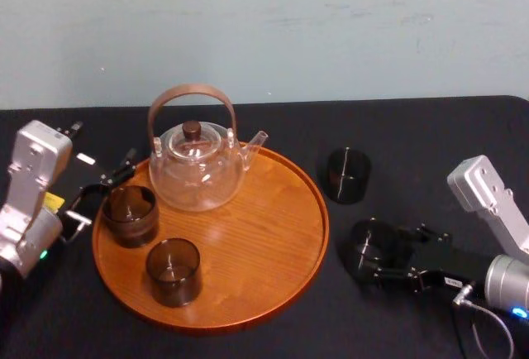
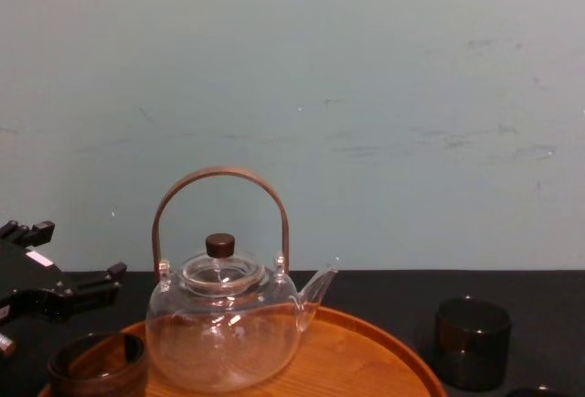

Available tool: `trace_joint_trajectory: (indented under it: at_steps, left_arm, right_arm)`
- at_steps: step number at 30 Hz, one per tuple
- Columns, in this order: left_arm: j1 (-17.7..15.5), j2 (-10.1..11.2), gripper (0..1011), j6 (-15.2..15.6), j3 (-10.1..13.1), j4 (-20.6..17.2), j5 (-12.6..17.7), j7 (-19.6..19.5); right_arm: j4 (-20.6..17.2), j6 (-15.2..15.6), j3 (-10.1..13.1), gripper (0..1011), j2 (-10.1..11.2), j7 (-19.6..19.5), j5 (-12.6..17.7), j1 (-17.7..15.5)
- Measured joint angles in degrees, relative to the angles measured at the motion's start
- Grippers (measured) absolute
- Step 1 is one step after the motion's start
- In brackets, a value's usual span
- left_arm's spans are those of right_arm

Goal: Pick up the glass from the table and place it on the tray.

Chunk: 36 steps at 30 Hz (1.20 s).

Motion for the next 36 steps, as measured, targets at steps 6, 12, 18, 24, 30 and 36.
trace_joint_trajectory:
  at_steps: [6,12,18,24,30,36]
  left_arm:
    - [0.00,0.00,1001,0.00,0.00,0.00,0.00,0.00]
    - [0.00,0.00,1001,0.00,0.00,0.00,0.00,0.00]
    - [0.00,0.00,1001,0.00,0.00,0.00,0.00,0.00]
    - [0.00,0.00,1001,0.00,0.00,0.00,0.00,0.00]
    - [0.00,0.00,1001,0.00,0.00,0.00,0.00,0.00]
    - [0.00,0.00,1001,0.00,0.00,0.00,0.00,0.00]
  right_arm:
    - [0.72,0.27,-0.75,1002,-0.32,0.34,-0.26,1.18]
    - [1.26,0.49,-1.30,1002,-0.50,0.57,-0.40,1.92]
    - [1.69,0.55,-1.70,1002,-0.76,0.61,-0.52,2.49]
    - [2.01,0.64,-1.92,1002,-0.99,0.55,-0.59,2.93]
    - [2.33,0.63,-2.19,1002,-1.26,0.58,-0.66,3.49]
    - [2.57,0.51,-2.42,1002,-1.37,0.64,-0.89,3.85]
